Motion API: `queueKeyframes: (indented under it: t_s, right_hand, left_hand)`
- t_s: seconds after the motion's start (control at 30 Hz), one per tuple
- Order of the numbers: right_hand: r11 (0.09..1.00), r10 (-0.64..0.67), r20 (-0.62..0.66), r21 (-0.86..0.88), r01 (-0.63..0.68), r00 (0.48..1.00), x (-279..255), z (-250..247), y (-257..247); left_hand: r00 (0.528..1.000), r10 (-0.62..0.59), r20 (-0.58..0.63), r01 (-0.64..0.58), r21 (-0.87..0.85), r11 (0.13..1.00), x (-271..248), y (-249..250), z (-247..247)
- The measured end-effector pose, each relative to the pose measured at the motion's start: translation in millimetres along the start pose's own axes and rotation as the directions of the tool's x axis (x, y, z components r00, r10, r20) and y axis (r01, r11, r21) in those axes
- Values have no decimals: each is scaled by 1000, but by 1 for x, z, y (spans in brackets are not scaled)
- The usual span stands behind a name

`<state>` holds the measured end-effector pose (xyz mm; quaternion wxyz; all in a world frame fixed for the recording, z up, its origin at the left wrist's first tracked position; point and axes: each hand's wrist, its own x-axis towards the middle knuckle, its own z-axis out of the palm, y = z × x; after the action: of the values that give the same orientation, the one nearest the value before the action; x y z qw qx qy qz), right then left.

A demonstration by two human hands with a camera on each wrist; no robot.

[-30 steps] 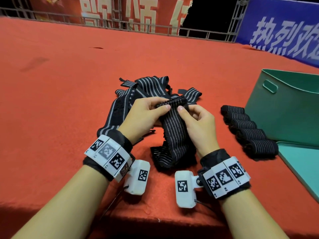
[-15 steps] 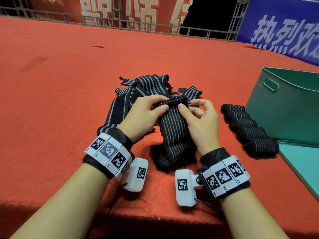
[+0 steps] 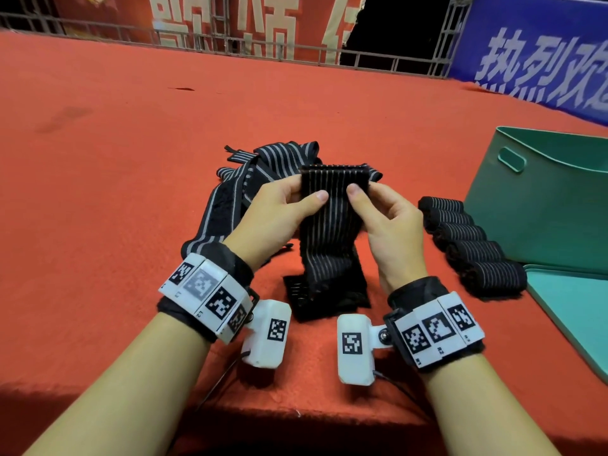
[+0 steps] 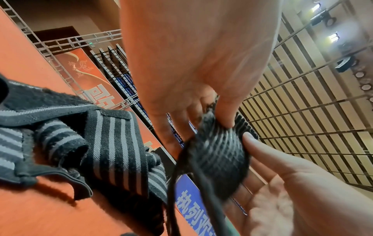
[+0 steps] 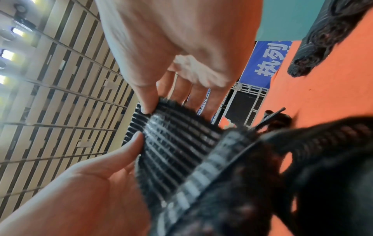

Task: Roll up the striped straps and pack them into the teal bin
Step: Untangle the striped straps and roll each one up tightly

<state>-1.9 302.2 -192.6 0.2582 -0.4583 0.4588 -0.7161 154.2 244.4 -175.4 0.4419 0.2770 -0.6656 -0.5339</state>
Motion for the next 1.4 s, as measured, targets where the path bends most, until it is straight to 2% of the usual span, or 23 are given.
queueKeyframes:
  t_s: [0.1, 0.2, 0.37, 0.47, 0.6, 0.7, 0.77, 0.83, 0.9, 1.03, 1.13, 1.17, 1.23, 1.3, 1.37, 1.4]
  right_hand:
    - [994, 48, 151, -108, -31, 987, -2, 1, 2]
    - [974, 49, 276, -225, 15, 960, -6, 4, 5]
    - [974, -76, 272, -187, 130, 959, -8, 9, -1]
    - [970, -76, 305, -197, 141, 949, -10, 10, -5]
    - [929, 89, 432, -361, 81, 898, -10, 6, 2]
    - [926, 89, 453, -367, 94, 887, -11, 7, 4]
    - [924, 77, 432, -368, 98, 899, -12, 9, 3]
    - [935, 111, 379, -352, 33, 919, -11, 11, 3]
    - [930, 219, 331, -355, -94, 918, -10, 9, 1]
    - [869, 452, 370, -388, -307, 812, 0, -8, 6]
    - [850, 512, 416, -369, -376, 751, 3, -15, 3]
    - [856, 502, 421, -364, -366, 755, 2, -15, 1]
    - [885, 436, 389, -348, -308, 812, 1, -14, 0]
    - [920, 348, 319, -296, -257, 881, 1, -13, 2]
    - [934, 331, 265, -225, -276, 906, 2, -12, 4]
    - [934, 343, 258, -194, -300, 903, 2, -11, 4]
  left_hand:
    - [993, 65, -98, -64, 19, 998, 4, -2, -3]
    - [979, 115, -168, -112, 28, 993, 4, -3, -4]
    - [959, 114, -261, -131, -47, 990, 5, -2, 3]
    - [949, 81, -305, -121, -116, 986, 5, 1, 6]
    - [890, 31, -455, -133, -196, 972, 9, 3, -4]
    - [834, -8, -551, -139, -225, 964, 10, 0, -12]
    - [808, -45, -588, -138, -262, 955, 10, -1, -14]
    - [793, -94, -603, -131, -318, 939, 11, -1, -16]
    - [775, -149, -614, -127, -382, 915, 11, -3, -20]
    - [729, -206, -653, -134, -430, 893, 13, -7, -32]
    - [682, -175, -710, -181, -395, 901, 15, -13, -42]
    - [654, -168, -737, -179, -366, 913, 16, -14, -46]
    - [584, -134, -801, -214, -311, 926, 16, -18, -53]
    - [559, -107, -823, -225, -274, 935, 16, -17, -53]
    - [602, -110, -791, -211, -290, 933, 16, -12, -50]
    - [652, -116, -750, -208, -323, 923, 16, -11, -46]
